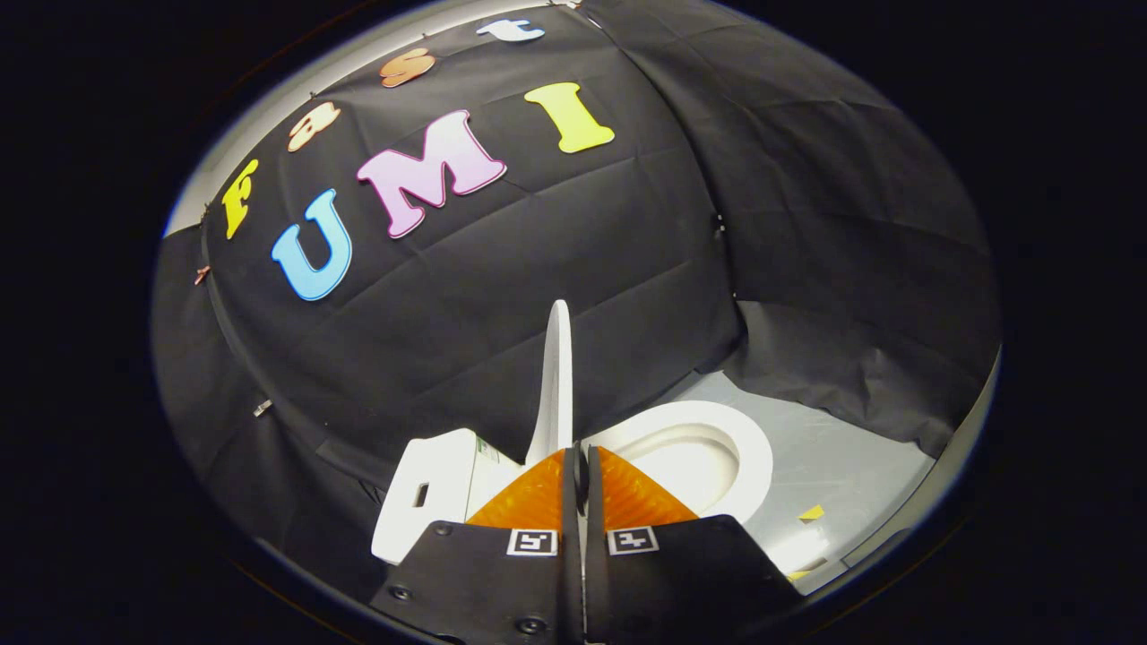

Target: Open the toilet lid.

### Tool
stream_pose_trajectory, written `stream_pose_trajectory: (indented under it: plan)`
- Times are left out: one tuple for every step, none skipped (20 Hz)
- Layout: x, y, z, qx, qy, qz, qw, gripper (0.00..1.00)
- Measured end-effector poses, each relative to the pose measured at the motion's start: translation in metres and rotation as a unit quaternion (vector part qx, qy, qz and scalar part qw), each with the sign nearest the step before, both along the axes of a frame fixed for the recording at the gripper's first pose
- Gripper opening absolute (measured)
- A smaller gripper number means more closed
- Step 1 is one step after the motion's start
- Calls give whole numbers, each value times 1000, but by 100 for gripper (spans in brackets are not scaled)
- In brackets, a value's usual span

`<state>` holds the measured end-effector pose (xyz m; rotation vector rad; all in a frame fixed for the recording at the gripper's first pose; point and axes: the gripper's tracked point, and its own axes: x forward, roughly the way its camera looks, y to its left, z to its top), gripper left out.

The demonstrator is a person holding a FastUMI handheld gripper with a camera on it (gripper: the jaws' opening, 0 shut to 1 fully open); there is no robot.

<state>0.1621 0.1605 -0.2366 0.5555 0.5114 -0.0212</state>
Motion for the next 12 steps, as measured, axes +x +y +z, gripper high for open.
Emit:
stream_pose_trajectory:
  plan:
    - [-1,5,3,-5,-2,1,1000,6]
    - [-1,10,6,-10,-4,1,1000,6]
    - [-1,17,10,-15,-8,2,1000,6]
    - [-2,26,14,-19,-13,6,1000,6]
    - [-3,36,19,-24,-17,9,1000,7]
    - [-4,44,23,-31,-22,13,999,8]
    - [-6,53,26,-43,-27,16,999,8]
    - [-7,61,29,-57,-31,19,998,8]
    - [-8,71,33,-74,-37,21,996,8]
    - [-9,79,36,-88,-44,23,995,8]
    - [-9,87,39,-97,-50,23,994,8]
    - [-10,94,42,-103,-56,22,993,8]
